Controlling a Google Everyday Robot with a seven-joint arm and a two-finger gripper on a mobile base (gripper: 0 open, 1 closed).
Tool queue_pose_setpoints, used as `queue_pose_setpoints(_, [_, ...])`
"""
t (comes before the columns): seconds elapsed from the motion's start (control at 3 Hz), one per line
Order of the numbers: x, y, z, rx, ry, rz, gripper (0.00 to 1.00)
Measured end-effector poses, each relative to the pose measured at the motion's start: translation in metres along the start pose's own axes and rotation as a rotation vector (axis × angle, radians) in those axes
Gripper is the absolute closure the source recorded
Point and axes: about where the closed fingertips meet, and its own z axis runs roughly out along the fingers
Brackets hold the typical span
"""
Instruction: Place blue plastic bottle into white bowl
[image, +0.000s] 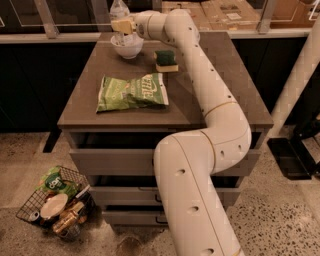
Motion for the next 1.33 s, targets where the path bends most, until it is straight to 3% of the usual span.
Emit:
queue_pose_setpoints(0.33, [0.0096, -0.0135, -0.0040, 0.036, 0.020, 0.049, 1.00])
queue_pose_setpoints(0.67, [0.0106, -0.0105, -0.0011, 0.031, 0.021, 0.053, 0.82])
queue_pose_setpoints(1.33, [0.0139, -0.0063, 0.0040, 0.024, 0.025, 0.055, 0.36])
